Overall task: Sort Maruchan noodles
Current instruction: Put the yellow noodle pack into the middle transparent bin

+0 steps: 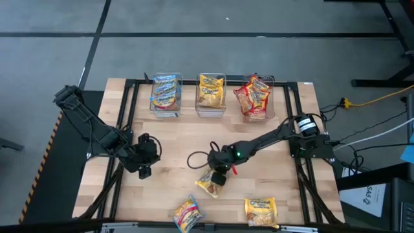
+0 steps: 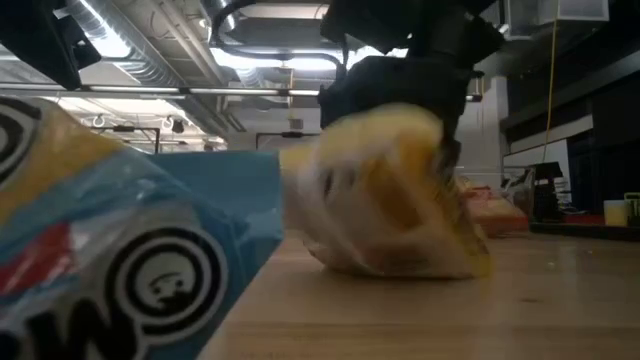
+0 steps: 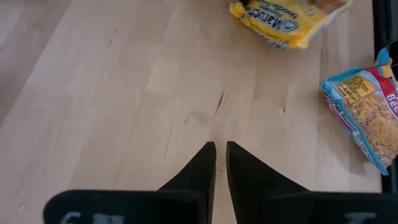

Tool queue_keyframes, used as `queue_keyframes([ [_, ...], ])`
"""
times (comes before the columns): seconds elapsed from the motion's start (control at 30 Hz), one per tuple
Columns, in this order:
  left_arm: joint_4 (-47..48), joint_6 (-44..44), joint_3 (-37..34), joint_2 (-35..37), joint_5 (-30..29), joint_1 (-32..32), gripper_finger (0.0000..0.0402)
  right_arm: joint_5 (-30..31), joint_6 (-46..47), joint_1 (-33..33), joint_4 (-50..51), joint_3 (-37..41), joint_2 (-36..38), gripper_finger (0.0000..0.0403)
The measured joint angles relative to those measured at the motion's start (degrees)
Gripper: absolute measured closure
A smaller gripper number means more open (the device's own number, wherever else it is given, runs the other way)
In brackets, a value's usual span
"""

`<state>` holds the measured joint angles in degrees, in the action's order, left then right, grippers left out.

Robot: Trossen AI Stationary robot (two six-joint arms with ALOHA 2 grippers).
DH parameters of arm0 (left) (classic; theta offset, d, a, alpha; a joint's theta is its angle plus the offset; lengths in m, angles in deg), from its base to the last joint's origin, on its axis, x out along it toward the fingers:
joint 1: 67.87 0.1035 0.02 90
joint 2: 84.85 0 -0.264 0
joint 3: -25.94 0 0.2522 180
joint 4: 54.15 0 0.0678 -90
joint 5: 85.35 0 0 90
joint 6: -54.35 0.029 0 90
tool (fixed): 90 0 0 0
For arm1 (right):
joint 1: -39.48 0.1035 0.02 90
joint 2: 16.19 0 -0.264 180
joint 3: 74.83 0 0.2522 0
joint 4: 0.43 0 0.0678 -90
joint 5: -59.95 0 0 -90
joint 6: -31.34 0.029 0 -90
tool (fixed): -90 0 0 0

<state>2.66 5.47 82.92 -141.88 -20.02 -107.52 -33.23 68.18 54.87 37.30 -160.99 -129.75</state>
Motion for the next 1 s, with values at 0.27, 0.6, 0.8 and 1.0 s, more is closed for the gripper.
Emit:
queue_keyframes([
  [0.27, 0.22, 1.15, 0.00, 0.00, -0.25, 0.00, 0.0369, 3.01, -4.17, -4.24, 1.98, 0.00, 4.18, 0.0401],
  [0.6, 0.24, 2.91, 0.00, 0.00, -1.27, 0.00, 0.0369, 1.68, -8.30, -5.76, 3.00, -0.07, 5.53, 0.0361],
  [0.8, 0.24, 2.93, 0.00, 0.00, -1.69, 0.00, 0.0369, 1.65, -11.83, -6.43, 0.88, -0.75, 5.53, 0.0276],
  [1.0, 0.22, 2.94, 0.00, 0.00, -1.75, 0.00, 0.0369, 0.64, -11.81, -7.27, -2.13, -0.76, 5.53, 0.0186],
])
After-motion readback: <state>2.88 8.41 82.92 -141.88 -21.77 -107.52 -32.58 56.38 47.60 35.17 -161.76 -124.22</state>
